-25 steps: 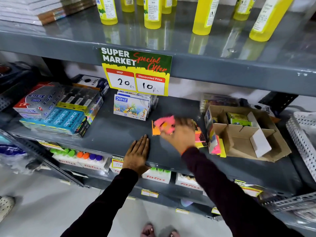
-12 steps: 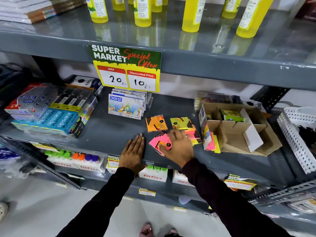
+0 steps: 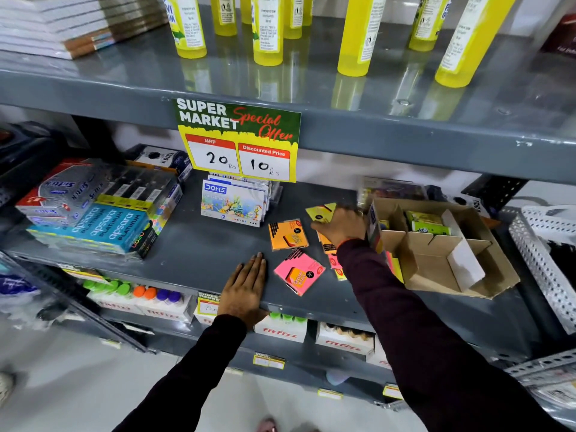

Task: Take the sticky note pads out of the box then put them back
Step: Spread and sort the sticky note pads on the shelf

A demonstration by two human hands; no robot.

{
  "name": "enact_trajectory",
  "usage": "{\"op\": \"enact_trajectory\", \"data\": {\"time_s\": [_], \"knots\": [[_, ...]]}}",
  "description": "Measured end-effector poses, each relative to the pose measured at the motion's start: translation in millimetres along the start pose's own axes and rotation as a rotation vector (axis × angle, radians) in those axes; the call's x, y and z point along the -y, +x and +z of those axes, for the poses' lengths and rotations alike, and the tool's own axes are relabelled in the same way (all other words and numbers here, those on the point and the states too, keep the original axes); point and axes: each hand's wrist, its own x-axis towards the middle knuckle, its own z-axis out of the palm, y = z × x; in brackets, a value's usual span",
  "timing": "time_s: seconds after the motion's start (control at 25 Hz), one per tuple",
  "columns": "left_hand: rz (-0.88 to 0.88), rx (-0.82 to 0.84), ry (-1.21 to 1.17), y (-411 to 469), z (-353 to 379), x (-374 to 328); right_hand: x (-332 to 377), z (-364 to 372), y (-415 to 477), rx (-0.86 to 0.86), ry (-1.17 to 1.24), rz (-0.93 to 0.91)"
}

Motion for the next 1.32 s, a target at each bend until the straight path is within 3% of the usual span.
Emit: {"op": "enact_trajectory", "data": {"time_s": [0.28, 0.44, 0.64, 0.88, 1.12, 1.32], "knots": [[0.011, -0.017, -0.013, -0.5, 1.8, 1.2, 10.9, 21.8, 27.3, 0.309, -0.012, 0.031], [0.013, -0.047, 0.013, -0.1, 2.4, 3.1, -10.6, 7.3, 34.8, 0.323, 0.114, 0.036], [0.027, -0.085, 0.022, 0.6, 5.9, 3.9, -23.8, -10.0, 7.3, 0.453, -0.119, 0.039], [0.008, -0.063, 0.004, -0.2, 2.9, 2.7, 6.8, -13.2, -1.6, 0.231, -0.109, -0.004], [0.0, -0.093, -0.007, 0.2, 1.2, -1.0, 66.1, 28.4, -19.6, 0.246, -0.003, -0.1], [-0.027, -0.036, 0.006, 0.1, 0.3, 0.3, 57.1, 35.8, -18.8, 0.196, -0.012, -0.057]]}}
